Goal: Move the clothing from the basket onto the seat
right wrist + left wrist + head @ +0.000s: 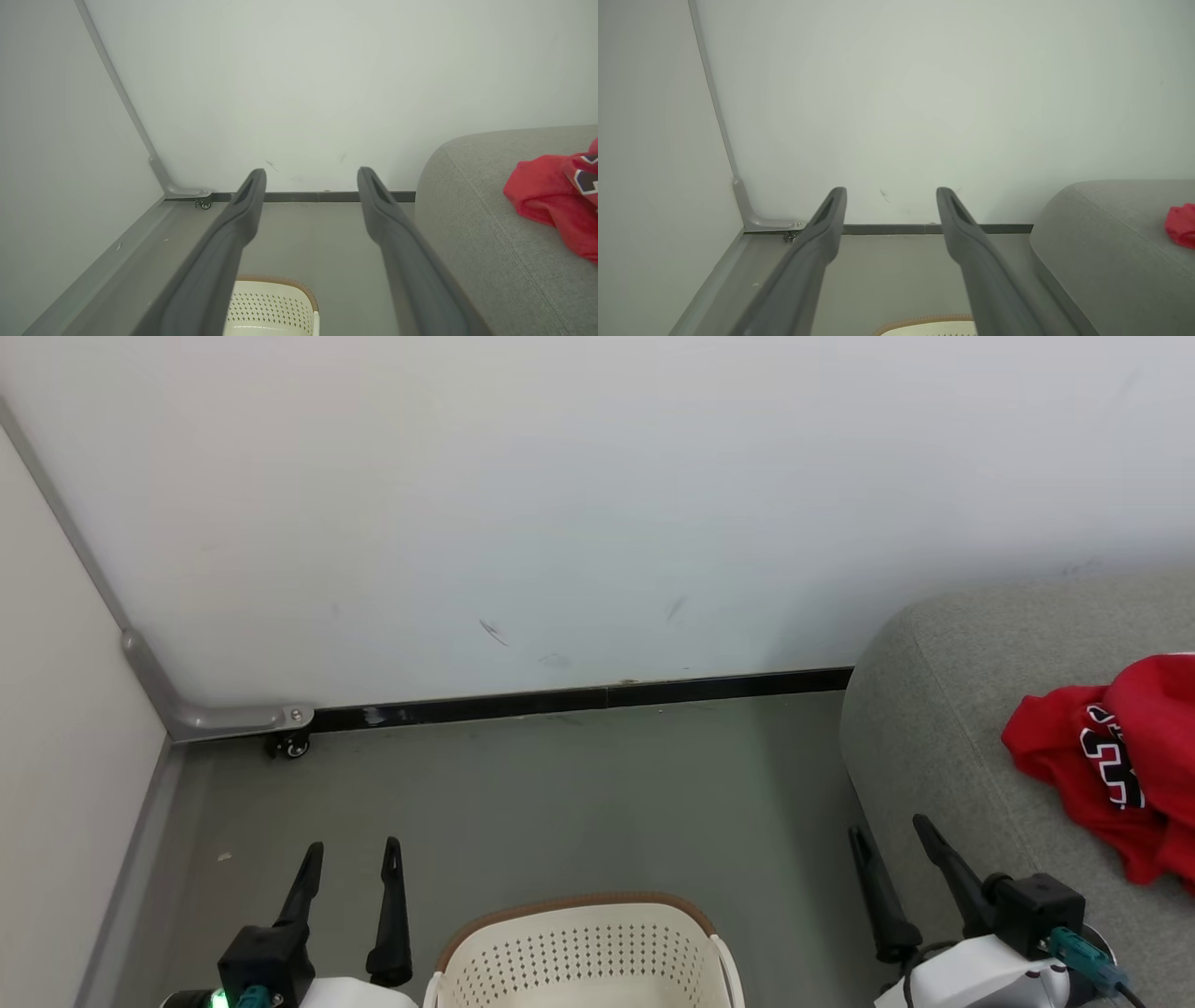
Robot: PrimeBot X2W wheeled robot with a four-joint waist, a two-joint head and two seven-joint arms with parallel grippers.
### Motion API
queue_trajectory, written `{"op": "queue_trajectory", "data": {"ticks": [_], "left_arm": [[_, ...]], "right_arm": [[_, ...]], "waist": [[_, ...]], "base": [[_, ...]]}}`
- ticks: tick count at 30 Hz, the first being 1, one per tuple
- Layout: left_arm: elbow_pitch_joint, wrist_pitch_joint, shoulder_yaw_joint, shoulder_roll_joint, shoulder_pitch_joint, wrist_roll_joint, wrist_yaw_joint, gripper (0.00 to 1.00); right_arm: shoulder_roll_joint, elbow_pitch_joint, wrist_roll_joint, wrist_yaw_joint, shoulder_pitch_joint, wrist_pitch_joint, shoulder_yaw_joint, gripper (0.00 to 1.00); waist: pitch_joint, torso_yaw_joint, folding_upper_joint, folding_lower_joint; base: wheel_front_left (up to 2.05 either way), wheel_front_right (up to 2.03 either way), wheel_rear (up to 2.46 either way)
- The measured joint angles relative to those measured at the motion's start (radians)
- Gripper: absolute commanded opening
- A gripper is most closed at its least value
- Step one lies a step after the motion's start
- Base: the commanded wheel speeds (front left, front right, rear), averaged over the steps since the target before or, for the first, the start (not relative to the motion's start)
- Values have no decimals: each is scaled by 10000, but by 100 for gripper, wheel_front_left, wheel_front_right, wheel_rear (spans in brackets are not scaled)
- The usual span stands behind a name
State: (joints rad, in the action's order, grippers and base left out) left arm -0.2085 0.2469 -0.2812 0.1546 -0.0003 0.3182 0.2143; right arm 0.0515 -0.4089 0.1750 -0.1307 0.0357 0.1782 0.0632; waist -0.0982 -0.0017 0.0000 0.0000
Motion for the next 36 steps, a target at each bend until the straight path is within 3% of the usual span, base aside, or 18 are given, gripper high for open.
{"op": "queue_trajectory", "data": {"ticks": [36], "left_arm": [[-711,0,46,203,-216,-483,449,100]], "right_arm": [[-38,1557,199,0,-641,-587,-211,100]], "waist": [[231,235,0,0]], "base": [[0,0,0]]}}
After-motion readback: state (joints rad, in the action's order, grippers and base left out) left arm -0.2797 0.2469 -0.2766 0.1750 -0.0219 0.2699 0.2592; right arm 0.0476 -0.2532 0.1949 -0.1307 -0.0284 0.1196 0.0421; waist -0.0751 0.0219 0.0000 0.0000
